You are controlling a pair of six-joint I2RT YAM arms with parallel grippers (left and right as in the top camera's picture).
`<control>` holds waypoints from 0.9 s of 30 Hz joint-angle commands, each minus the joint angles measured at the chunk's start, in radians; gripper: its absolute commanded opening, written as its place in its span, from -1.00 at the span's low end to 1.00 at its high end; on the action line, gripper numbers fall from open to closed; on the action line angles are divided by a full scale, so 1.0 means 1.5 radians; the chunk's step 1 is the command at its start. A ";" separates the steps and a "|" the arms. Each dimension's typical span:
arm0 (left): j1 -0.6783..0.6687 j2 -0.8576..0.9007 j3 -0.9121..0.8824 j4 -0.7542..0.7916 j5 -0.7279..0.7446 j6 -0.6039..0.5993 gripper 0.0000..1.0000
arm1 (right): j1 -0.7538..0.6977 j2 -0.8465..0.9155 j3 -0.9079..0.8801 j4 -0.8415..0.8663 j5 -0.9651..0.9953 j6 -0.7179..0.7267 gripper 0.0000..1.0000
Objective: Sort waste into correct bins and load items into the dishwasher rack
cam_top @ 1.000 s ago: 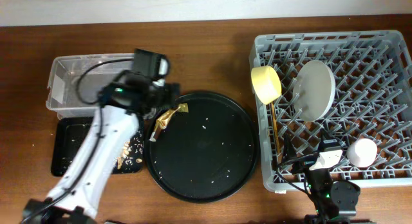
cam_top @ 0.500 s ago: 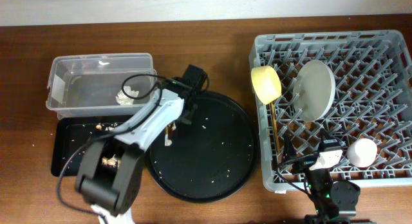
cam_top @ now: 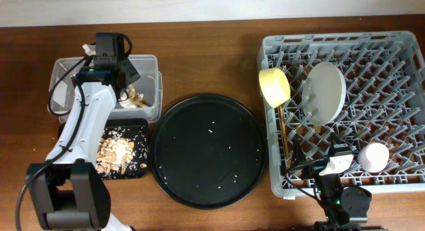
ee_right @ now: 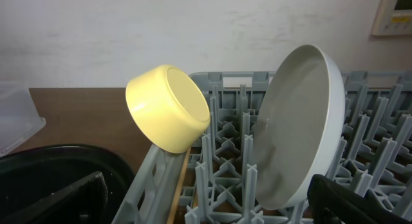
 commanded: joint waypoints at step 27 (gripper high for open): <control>-0.179 -0.388 0.003 -0.448 0.100 0.142 0.99 | -0.004 -0.003 -0.005 -0.001 -0.003 0.000 0.97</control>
